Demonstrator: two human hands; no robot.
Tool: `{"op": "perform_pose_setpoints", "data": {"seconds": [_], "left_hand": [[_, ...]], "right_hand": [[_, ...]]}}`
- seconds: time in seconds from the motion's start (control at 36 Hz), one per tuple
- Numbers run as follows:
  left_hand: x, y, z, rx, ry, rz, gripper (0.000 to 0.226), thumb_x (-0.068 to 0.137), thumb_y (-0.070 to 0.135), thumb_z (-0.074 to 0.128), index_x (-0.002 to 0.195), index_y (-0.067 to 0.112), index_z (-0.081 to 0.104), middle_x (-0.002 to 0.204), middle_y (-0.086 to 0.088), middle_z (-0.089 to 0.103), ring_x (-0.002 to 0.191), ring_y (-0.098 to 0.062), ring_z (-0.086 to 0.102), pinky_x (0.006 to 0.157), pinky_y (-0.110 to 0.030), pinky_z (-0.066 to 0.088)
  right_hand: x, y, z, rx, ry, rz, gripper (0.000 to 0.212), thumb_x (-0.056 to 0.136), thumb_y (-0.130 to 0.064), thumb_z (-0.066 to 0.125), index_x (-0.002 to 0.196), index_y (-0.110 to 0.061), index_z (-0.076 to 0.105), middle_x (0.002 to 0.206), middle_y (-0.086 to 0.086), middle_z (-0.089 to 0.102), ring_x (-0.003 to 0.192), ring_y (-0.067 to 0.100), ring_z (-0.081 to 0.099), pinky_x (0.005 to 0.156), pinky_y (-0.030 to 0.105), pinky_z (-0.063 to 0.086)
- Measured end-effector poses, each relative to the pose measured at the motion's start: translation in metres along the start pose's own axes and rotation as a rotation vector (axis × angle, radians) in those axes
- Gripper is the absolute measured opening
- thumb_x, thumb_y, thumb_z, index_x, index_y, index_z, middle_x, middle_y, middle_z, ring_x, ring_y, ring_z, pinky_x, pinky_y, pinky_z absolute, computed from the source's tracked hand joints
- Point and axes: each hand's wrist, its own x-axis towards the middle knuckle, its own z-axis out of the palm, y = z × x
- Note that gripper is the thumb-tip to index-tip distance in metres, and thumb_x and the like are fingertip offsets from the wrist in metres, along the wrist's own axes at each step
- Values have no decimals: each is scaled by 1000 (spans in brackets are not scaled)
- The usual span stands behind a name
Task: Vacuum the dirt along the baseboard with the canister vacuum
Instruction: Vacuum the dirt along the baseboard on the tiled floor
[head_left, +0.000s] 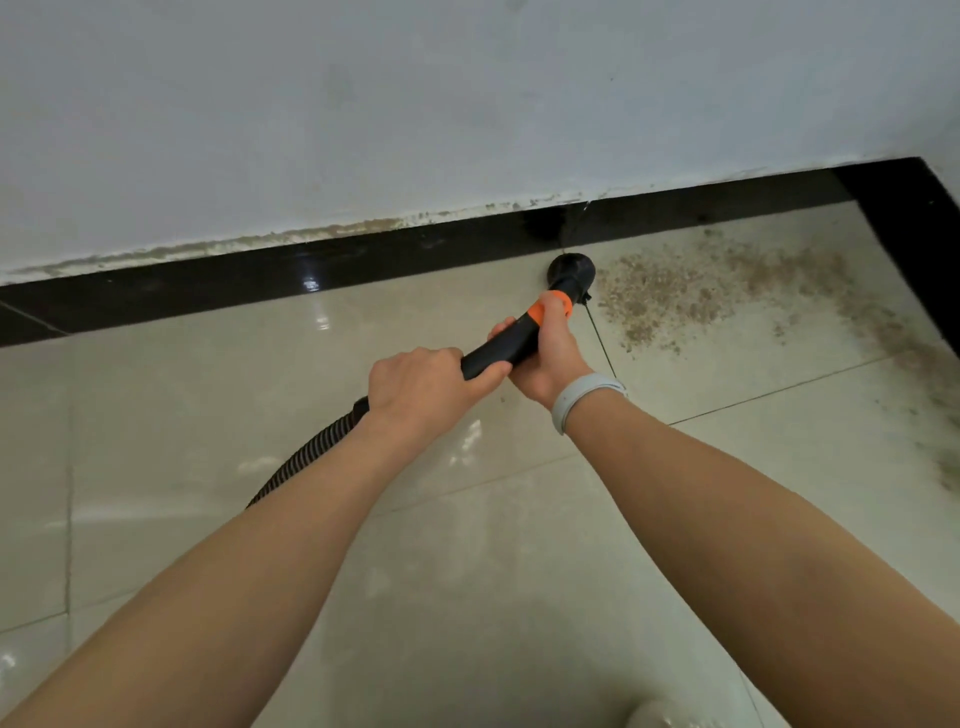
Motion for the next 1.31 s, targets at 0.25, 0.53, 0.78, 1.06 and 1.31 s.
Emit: {"op": "perform_pose_setpoints", "data": {"seconds": [0.25,0.53,0.78,1.06,1.31], "left_hand": [[6,-11,-1,8,4,-12,60,86,78,28,81,23,52,68,5,53,70,-22,55,63,-31,36],[-78,-72,12,-83,-3,-194,58,86,74,29,70,21,44,64,5,53,67,-24,54,58,-31,34],[-157,-126,13,-208,24,-401,60,87,71,31,73,17,53,62,2,59,60,-17,54,54,-30,37],[-226,-142,34,-364,-90,-384,52,87,67,41,71,20,59,60,3,65,58,-15,61,62,-32,49],[-242,-143,32,-341,-202,-289,72,63,86,23,69,23,57,55,8,64,55,-8,59,55,-28,43]], "right_hand": [[10,7,9,11,-44,15,38,88,-41,60,108,-14,42,69,5,49,56,19,52,60,30,52],[-31,87,31,-158,-137,138,39,90,-44,59,106,-11,45,66,6,50,53,20,53,58,30,53],[-82,159,62,-335,-198,212,28,94,-35,57,89,-9,46,64,8,49,53,23,52,63,36,51],[-136,200,23,-410,-99,228,26,95,-35,55,88,-11,47,61,6,53,52,23,58,70,40,54],[-164,206,-1,-297,10,194,26,96,-32,55,84,-10,46,57,5,50,51,22,57,61,35,54]]}}
